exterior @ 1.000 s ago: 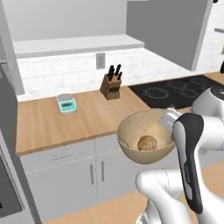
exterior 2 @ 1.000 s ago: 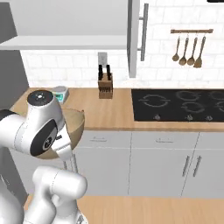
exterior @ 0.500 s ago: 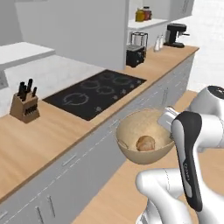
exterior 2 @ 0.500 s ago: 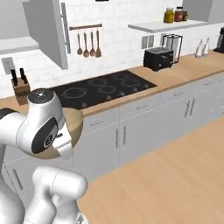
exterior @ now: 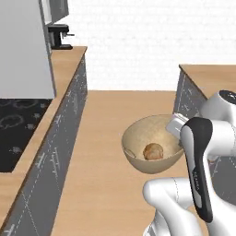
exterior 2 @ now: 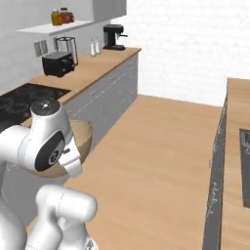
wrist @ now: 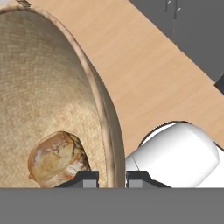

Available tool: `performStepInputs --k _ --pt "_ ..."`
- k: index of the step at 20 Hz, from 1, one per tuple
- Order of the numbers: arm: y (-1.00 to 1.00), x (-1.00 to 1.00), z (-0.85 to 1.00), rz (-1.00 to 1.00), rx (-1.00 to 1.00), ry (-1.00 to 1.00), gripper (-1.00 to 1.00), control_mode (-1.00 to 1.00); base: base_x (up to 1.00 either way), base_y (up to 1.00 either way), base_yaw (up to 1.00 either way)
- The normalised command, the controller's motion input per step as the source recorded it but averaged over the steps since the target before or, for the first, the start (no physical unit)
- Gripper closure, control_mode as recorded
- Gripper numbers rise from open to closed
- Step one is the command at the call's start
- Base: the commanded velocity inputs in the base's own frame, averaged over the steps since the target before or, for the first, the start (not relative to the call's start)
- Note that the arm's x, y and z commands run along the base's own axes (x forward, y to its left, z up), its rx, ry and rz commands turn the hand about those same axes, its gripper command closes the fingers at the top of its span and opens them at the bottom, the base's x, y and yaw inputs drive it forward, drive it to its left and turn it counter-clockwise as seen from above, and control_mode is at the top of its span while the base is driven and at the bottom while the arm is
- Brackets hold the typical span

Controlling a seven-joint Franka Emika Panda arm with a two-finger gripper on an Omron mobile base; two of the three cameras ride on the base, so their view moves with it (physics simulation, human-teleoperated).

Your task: Open the cabinet, pick up the bread from the cabinet and place it in the basket. Then move the basket to the dining counter.

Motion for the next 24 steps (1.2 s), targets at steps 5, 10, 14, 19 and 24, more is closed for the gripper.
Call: performStepInputs --k 5,10,14,19,24 --pt "0.0 0.0 0.0 0.0 0.0 0.0 1.0 1.0 0.0 0.32 -0.94" --pt "0.0 0.0 0.0 0.0 0.0 0.0 1.0 1.0 0.0 0.31 -0.95" --pt "0.0 0.0 0.0 0.0 0.0 0.0 1.0 1.0 0.07 0.38 -0.93" --pt "0.0 0.0 0.0 0.0 0.0 0.0 1.0 1.0 0.28 0.53 -0.87" --pt "0.0 0.0 0.0 0.0 0.0 0.0 1.0 1.0 0.59 0.88 -0.63"
